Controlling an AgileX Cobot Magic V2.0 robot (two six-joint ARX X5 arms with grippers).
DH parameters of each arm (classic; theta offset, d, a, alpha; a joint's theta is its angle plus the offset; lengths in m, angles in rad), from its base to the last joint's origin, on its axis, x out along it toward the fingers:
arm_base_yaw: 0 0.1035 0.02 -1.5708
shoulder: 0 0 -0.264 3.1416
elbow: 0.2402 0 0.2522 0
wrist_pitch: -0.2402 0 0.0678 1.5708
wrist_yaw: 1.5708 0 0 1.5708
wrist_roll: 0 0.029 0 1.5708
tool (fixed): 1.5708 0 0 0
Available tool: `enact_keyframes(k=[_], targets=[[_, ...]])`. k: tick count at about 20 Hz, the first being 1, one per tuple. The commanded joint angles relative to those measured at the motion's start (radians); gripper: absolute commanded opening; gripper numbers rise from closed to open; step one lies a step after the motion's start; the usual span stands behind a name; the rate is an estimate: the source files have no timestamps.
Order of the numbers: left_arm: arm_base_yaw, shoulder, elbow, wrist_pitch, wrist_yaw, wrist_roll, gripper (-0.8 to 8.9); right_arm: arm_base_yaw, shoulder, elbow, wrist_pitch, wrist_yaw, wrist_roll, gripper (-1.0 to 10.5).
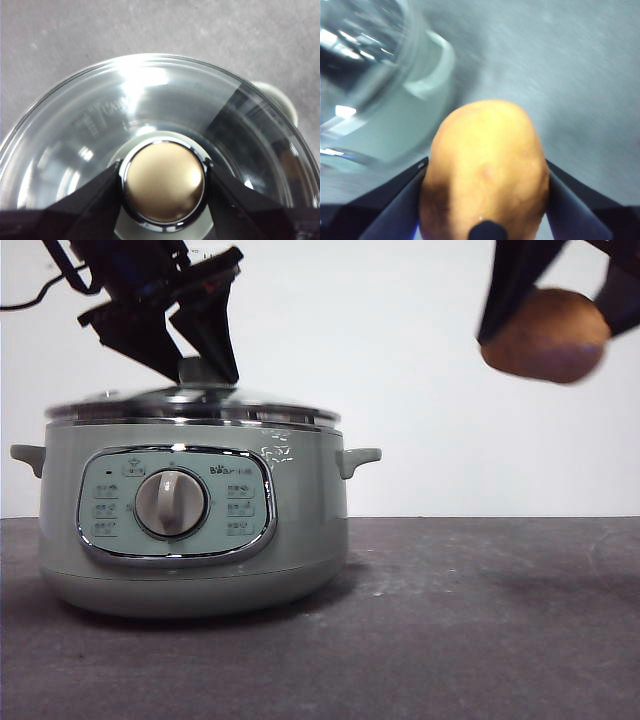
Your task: Pick up the potato,open the lid,put the potato in the pot,close the lid
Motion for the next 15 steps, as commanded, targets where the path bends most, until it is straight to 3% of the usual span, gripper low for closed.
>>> enact_keyframes(k=[1, 4, 15], targets=[[0.003, -0.079, 0.063, 0.036, -0.006, 0.002, -0.08, 0.002, 0.018, 0.051, 0.051, -0.095, -0.012, 0.0], [0.003, -0.164, 0.105, -0.002, -0.027, 0.006, -0.08, 0.009, 0.097, 0.157, 0.057, -0.182, -0.029, -0.1], [0.003, -0.582, 0.105, -0.158, -0.368, 0.048, -0.08, 0.144, 0.684, 0.705, -0.024, -0.181, -0.186, -0.1]])
